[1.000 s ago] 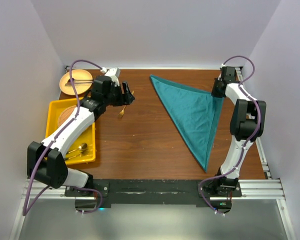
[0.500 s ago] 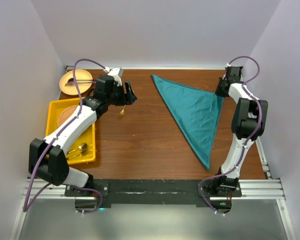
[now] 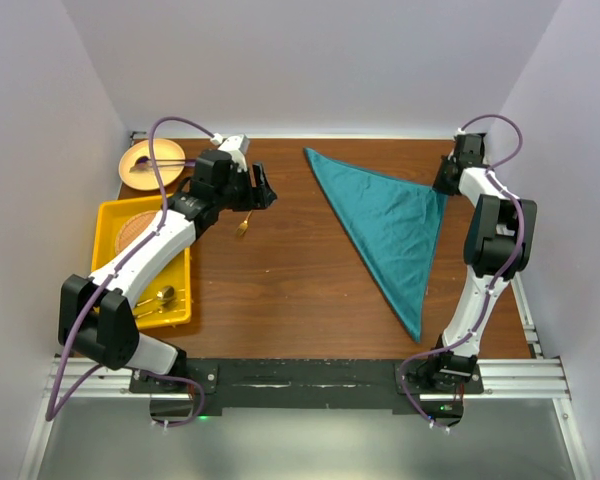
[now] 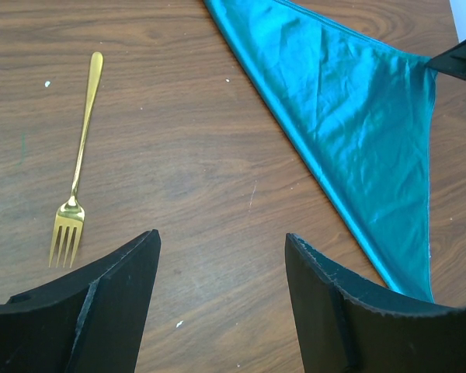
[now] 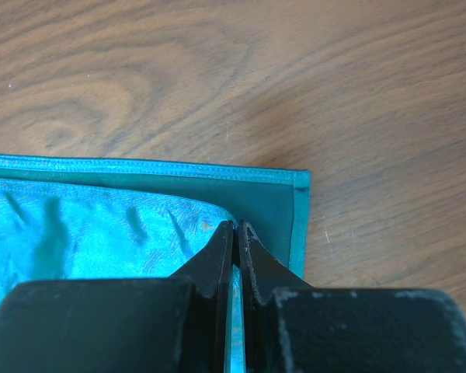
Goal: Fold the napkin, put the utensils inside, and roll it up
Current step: Fold the napkin
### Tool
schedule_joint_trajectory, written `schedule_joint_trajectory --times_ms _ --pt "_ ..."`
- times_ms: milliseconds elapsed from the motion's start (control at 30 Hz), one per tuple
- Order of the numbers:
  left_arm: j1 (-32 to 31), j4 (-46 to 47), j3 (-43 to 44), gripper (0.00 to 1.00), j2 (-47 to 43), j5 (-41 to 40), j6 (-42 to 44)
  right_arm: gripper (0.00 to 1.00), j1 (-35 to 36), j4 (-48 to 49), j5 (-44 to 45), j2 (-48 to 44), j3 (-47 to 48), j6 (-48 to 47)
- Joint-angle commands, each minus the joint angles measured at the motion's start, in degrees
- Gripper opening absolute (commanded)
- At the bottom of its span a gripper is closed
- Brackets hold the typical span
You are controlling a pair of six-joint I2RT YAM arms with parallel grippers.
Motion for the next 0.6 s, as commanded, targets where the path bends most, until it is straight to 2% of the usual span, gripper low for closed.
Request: schedule_joint_trajectory --times_ms 0,567 --pt "-0.5 2.1 2.5 0.71 -0.1 -0.1 0.2 0.00 -0.7 2.4 1.0 0.4 1.4 0.6" --pt "-1.4 2.5 2.8 0.71 0.6 -0.1 0.2 0.00 -1.4 3.1 2.2 1.0 -0.3 1.0"
